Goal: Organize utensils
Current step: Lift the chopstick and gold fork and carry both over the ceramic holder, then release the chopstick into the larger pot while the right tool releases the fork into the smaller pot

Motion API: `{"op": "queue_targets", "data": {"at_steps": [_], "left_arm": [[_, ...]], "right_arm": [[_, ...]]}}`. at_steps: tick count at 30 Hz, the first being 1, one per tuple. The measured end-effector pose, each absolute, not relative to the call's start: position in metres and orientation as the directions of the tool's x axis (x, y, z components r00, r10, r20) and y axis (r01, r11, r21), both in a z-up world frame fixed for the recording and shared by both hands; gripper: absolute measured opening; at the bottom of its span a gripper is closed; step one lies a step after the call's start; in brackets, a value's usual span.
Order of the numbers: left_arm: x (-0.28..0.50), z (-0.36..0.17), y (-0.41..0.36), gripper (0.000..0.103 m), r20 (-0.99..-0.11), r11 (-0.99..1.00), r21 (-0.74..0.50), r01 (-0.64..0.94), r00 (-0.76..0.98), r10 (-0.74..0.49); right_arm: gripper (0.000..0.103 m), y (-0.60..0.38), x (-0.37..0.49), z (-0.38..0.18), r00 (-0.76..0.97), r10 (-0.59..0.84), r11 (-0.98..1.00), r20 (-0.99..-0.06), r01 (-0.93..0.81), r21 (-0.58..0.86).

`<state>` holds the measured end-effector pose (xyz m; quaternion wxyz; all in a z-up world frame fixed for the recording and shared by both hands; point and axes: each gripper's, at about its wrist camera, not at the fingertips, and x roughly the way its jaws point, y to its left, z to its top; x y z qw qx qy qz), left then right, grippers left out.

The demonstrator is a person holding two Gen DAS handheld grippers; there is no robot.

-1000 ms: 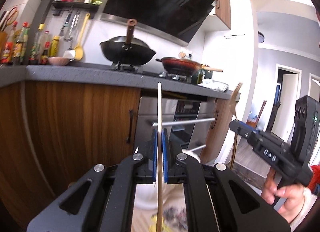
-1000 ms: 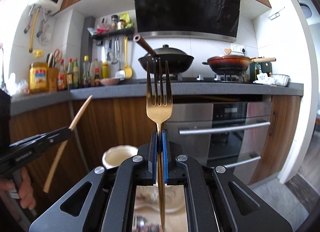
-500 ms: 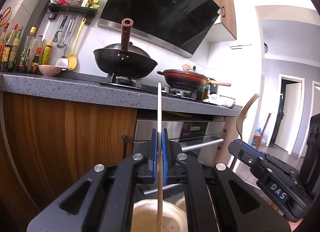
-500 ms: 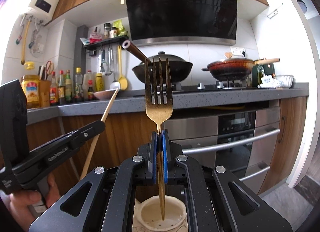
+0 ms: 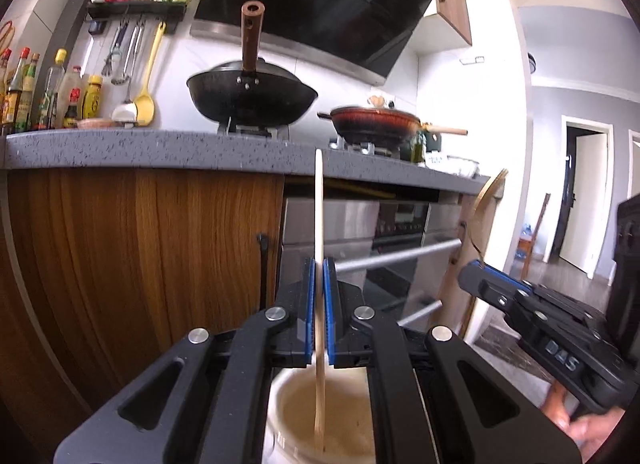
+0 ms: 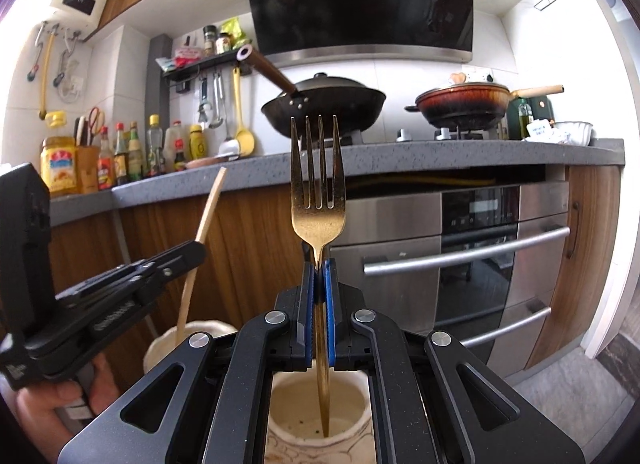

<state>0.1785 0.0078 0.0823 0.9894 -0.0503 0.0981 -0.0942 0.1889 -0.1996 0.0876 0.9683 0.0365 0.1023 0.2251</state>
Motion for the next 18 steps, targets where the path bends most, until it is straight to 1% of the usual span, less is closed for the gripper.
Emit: {"op": "queue_targets", "data": {"at_steps": [2, 3, 9, 12, 16, 18], "left_arm": [[0.173, 0.079, 0.010, 0.004, -0.223, 0.977, -0.120, 0.179, 0.954, -0.202], [0.171, 0.076, 0.010, 0.004, -0.256, 0.977, -0.120, 0.179, 0.945, -0.205], [0.164, 0.063, 0.019, 0.004, -0.351, 0.976, -0.151, 0.156, 0.915, -0.200], [0.160, 0.062, 0.021, 0.004, -0.336, 0.974, -0.159, 0.161, 0.919, -0.207], [0.159, 0.062, 0.017, 0.004, -0.335, 0.981, -0.120, 0.152, 0.924, -0.184], [0.161, 0.061, 0.017, 0.007, -0.337, 0.982, -0.117, 0.149, 0.924, -0.181]], "right_arm": [[0.006, -0.199, 0.189, 0.082, 0.869, 0.451, 0.892, -0.204, -0.435, 0.120], [0.006, -0.199, 0.190, 0.080, 0.865, 0.455, 0.891, -0.212, -0.438, 0.123], [0.006, -0.202, 0.198, 0.068, 0.842, 0.468, 0.883, -0.268, -0.441, 0.158], [0.006, -0.203, 0.204, 0.062, 0.835, 0.468, 0.884, -0.291, -0.434, 0.177], [0.006, -0.206, 0.209, 0.056, 0.826, 0.471, 0.881, -0.309, -0.426, 0.203], [0.006, -0.206, 0.210, 0.056, 0.828, 0.468, 0.883, -0.309, -0.423, 0.203]]}}
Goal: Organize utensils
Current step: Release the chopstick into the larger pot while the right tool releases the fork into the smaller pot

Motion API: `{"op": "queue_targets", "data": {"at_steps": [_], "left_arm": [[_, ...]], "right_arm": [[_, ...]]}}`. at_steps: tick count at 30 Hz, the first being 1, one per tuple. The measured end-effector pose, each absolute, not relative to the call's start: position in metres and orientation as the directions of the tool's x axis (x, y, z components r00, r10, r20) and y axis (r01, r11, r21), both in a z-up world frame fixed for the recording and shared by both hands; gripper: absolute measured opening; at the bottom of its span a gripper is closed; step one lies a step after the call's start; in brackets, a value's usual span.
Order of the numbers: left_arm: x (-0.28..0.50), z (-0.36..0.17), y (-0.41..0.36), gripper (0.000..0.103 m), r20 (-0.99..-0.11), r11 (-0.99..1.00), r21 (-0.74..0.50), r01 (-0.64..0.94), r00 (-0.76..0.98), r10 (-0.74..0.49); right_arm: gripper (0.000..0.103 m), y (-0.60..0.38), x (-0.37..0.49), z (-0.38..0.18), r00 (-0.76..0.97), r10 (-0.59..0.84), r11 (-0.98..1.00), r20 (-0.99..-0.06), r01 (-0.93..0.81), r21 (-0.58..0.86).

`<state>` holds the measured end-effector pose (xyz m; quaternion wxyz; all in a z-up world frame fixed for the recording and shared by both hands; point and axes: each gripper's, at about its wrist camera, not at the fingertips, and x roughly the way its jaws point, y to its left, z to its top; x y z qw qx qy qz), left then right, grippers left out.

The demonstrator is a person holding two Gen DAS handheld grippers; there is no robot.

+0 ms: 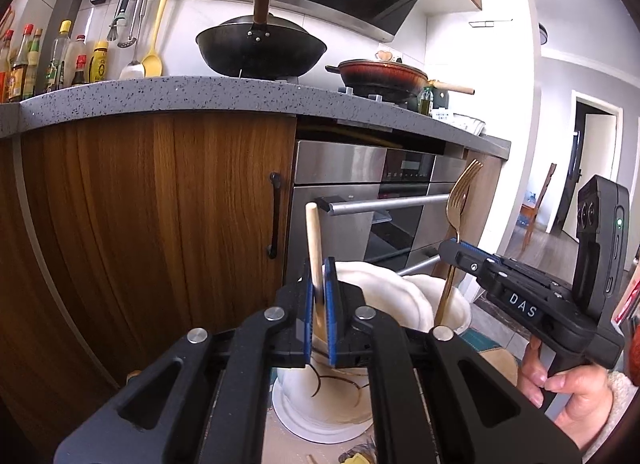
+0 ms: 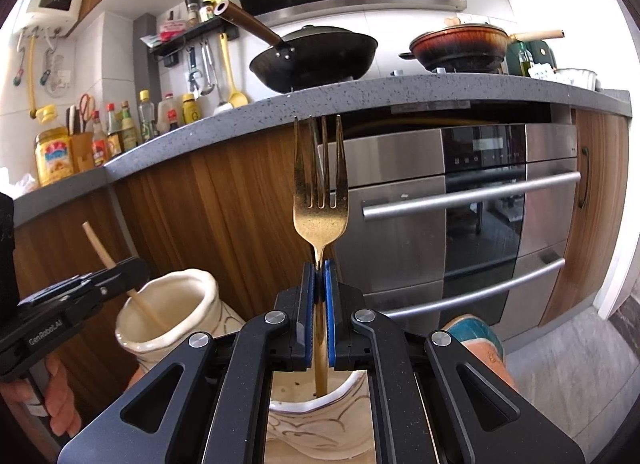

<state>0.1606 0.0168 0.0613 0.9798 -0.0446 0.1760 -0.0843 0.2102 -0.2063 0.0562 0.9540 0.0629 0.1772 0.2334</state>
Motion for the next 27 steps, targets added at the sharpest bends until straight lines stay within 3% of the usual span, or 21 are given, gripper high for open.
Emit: {"op": "queue_targets", "data": {"at_steps": [2, 4, 14, 20, 27], "left_arm": [[0.161, 0.061, 0.018, 0.021, -0.335, 0.981, -0.125, 0.146, 0.925, -0.180], [0.160, 0.061, 0.021, 0.028, -0.327, 0.980, -0.137, 0.144, 0.927, -0.182], [0.161, 0.061, 0.024, 0.033, -0.332, 0.982, -0.139, 0.128, 0.928, -0.168], [0.158, 0.064, 0.023, 0.036, -0.330, 0.985, -0.124, 0.119, 0.931, -0.154], [0.140, 0.067, 0.022, 0.042, -0.331, 0.990, -0.101, 0.100, 0.935, -0.128]], "right_arm": [[0.006, -0.207, 0.212, 0.055, 0.833, 0.460, 0.887, -0.309, -0.415, 0.202], [0.006, -0.209, 0.214, 0.055, 0.835, 0.455, 0.889, -0.310, -0.408, 0.207], [0.008, -0.216, 0.220, 0.052, 0.846, 0.425, 0.902, -0.322, -0.365, 0.233], [0.018, -0.219, 0.218, 0.053, 0.850, 0.418, 0.905, -0.322, -0.356, 0.233], [0.039, -0.227, 0.200, 0.057, 0.859, 0.411, 0.908, -0.306, -0.356, 0.221]]}}
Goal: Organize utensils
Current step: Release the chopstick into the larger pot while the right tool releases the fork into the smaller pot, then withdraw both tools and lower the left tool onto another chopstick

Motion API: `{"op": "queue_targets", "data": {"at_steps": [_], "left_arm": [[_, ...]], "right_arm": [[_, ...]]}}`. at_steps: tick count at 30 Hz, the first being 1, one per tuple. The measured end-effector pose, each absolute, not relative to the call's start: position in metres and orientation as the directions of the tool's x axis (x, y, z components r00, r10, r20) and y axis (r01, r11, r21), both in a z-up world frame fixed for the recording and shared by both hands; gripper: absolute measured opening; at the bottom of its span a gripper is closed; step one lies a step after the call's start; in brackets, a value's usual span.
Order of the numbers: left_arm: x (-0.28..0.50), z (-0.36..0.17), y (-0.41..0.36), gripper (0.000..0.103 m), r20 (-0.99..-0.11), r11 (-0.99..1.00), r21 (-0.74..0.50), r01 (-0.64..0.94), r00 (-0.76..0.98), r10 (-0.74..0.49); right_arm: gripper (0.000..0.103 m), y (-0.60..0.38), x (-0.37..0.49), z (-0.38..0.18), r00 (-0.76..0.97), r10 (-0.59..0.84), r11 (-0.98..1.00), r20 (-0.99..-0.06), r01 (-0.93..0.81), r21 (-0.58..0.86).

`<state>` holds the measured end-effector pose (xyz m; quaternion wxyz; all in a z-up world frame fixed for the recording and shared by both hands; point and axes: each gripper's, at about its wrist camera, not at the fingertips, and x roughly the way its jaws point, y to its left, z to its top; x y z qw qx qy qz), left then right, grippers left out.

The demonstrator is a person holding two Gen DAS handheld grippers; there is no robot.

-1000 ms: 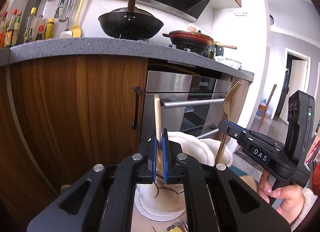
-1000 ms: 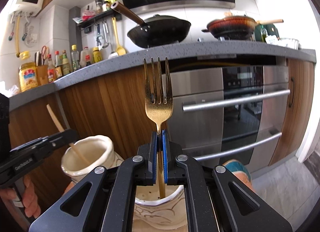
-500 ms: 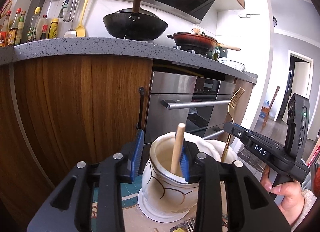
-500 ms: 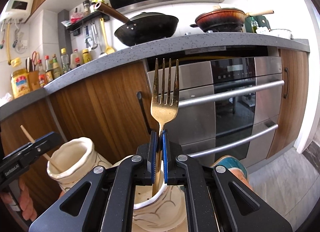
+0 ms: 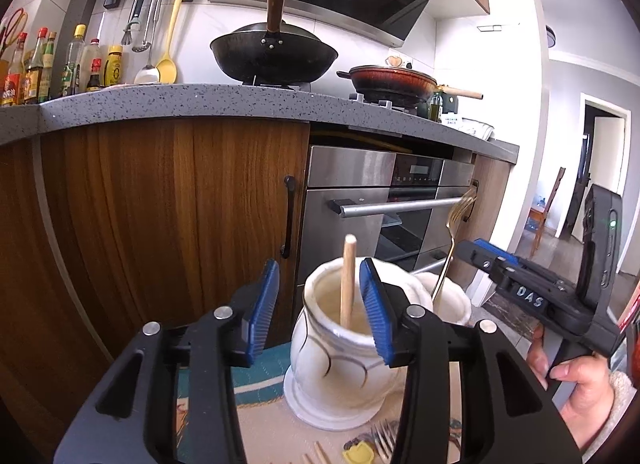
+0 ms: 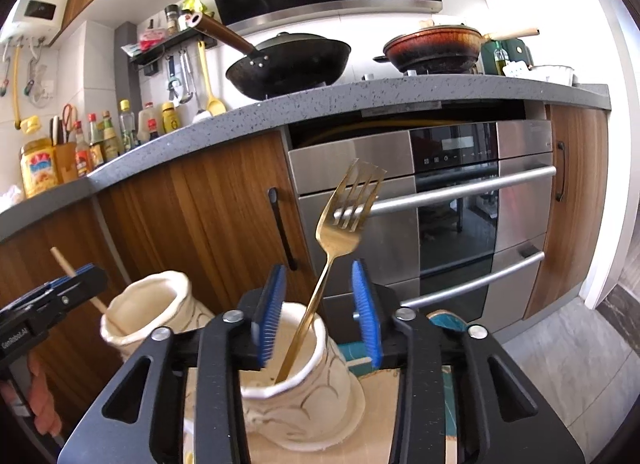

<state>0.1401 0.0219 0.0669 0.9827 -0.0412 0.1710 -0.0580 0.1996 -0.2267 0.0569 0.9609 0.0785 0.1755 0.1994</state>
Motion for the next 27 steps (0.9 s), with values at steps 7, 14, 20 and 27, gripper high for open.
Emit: {"op": "queue_targets", "data": {"at_steps": [7, 14, 20, 27], "left_arm": [[0.109, 0.061, 0.027, 0.057, -0.365, 0.995, -0.080, 0.061, 0.927, -0.086], [0.078, 0.043, 0.038, 0.088, -0.430, 0.997, -0.075, -0.010, 0.902, -0.023], [0.059, 0.019, 0.046, 0.092, -0.501, 0.998, -0.040, -0.058, 0.865, 0.030], [0.050, -0.025, 0.063, 0.092, -0.653, 0.989, -0.092, -0.116, 0.756, 0.028]], "right_arm": [[0.069, -0.232, 0.162, 0.055, 0.842, 0.437, 0.898, -0.317, -0.386, 0.211], [0.097, -0.234, 0.119, 0.047, 0.840, 0.451, 0.892, -0.301, -0.416, 0.175], [0.098, -0.237, 0.102, 0.036, 0.877, 0.349, 0.937, -0.330, -0.330, 0.114], [0.098, -0.238, 0.097, 0.019, 0.869, 0.324, 0.945, -0.375, -0.318, 0.080]]}}
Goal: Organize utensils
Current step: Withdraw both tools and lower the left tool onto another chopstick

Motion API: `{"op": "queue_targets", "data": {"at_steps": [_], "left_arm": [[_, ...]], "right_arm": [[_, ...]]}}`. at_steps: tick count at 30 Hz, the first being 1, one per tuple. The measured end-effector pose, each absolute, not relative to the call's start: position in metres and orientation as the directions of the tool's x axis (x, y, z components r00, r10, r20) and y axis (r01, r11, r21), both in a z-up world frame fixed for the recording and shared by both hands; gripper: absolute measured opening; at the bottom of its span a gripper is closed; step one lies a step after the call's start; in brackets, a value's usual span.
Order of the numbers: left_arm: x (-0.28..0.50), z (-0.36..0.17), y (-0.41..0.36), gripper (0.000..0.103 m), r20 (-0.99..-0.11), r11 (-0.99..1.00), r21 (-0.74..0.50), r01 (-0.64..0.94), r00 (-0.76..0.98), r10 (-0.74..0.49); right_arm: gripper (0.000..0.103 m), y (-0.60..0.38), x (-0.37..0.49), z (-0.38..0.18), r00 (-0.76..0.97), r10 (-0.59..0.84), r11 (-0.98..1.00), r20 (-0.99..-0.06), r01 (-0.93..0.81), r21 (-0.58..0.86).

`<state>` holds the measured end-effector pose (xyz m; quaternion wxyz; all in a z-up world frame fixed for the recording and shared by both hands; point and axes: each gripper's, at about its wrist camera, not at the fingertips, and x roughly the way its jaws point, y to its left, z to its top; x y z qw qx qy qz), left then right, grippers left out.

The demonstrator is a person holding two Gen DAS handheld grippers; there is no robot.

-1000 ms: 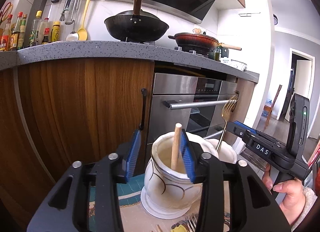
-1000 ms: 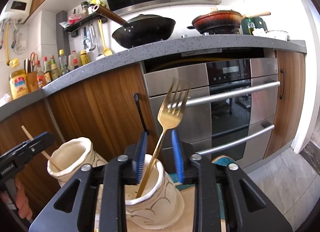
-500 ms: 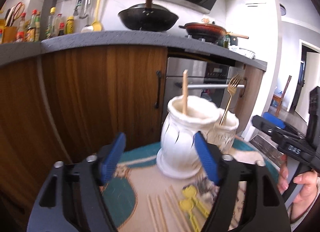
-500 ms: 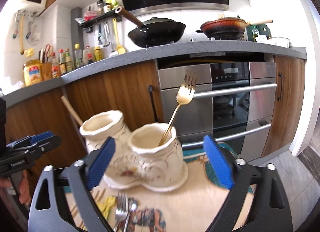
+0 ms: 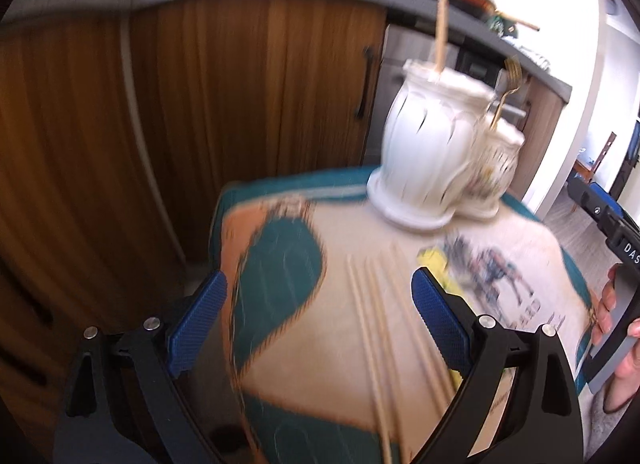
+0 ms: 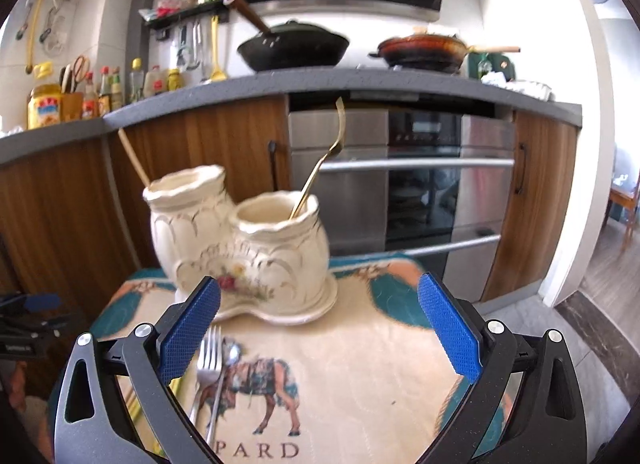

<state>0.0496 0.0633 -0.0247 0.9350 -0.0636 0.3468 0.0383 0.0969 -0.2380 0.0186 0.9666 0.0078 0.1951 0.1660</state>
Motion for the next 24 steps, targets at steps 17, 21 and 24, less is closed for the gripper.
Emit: {"op": "queue_targets", "data": {"at_steps": [17, 21, 24], "left_arm": [[0.037, -0.053, 0.033, 0.068, -0.806, 0.997, 0.070, -0.028, 0.588, 0.073], [0.036, -0.056, 0.024, 0.058, -0.824, 0.994, 0.108, 0.007, 0.561, 0.086], [0.037, -0.058, 0.020, 0.048, -0.836, 0.995, 0.094, 0.024, 0.544, 0.066]], "right_arm": [[0.098, -0.222, 0.106, -0.002, 0.766, 0.370, 0.918, -0.525, -0.390, 0.078], [0.098, -0.225, 0.108, -0.001, 0.762, 0.377, 0.917, -0.526, -0.388, 0.094], [0.098, -0.225, 0.107, 0.001, 0.762, 0.382, 0.915, -0.523, -0.391, 0.097]]}}
